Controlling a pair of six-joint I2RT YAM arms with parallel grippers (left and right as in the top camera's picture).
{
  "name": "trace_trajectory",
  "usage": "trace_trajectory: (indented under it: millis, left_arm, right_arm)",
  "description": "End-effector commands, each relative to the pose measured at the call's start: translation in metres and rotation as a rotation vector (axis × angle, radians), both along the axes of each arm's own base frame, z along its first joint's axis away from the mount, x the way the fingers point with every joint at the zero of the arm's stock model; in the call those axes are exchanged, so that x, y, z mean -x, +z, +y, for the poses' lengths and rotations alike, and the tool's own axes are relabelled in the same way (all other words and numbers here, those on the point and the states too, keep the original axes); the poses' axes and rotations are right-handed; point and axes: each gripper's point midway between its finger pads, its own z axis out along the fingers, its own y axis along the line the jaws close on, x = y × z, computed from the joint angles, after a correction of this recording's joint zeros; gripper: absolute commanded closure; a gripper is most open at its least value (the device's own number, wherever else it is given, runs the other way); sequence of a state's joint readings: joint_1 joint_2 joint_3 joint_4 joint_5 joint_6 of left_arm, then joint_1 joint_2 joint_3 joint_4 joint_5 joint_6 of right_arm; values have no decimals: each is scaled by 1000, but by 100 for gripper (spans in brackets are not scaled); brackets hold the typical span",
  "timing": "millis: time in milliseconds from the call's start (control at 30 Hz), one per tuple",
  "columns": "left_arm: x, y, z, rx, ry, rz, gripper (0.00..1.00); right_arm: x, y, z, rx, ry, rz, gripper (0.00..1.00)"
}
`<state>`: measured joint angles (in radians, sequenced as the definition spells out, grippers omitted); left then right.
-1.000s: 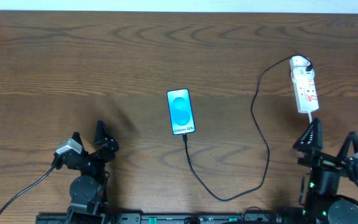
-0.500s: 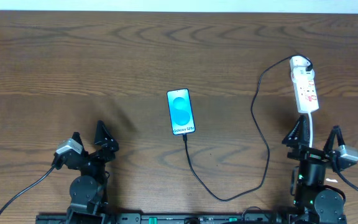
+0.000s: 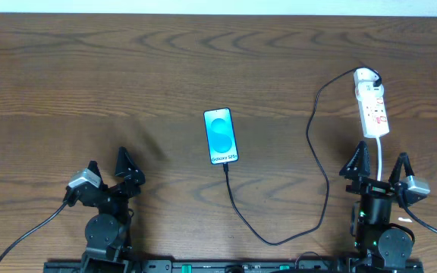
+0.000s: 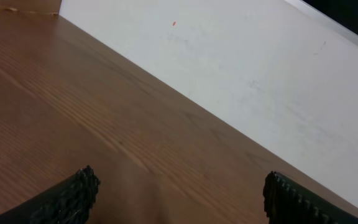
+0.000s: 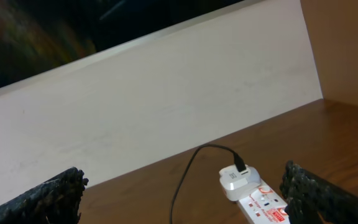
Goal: Plug charger to phone and switch on socket
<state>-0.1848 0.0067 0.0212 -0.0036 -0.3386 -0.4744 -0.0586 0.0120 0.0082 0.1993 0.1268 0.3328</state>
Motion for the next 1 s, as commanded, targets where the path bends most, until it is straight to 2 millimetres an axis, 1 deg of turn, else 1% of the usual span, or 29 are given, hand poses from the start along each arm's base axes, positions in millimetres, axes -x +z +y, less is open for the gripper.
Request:
trace_trajectory:
  millis: [0,167,333,500,767,967]
  left_arm:
    - [1,-17,2,-12,7,54,13]
    - [1,-17,2,-12,7,54,13]
    - [1,-17,2,-12,7,54,13]
    - [1,-17,2,-12,7,54,13]
    - [1,-17,2,-12,7,54,13]
    - [1,-17,2,-12,7,54,13]
  right_arm:
    - [0,-3,1,-9,7,5,1]
    - [-4,-25,1,13,4,104,1]
    - [-5,-41,1,49,1,176,1]
    - [-4,-64,1,81,2,277,1]
    - [-5,-64,5,182,18,293,1]
    - [-5,-65,6,186,21,295,1]
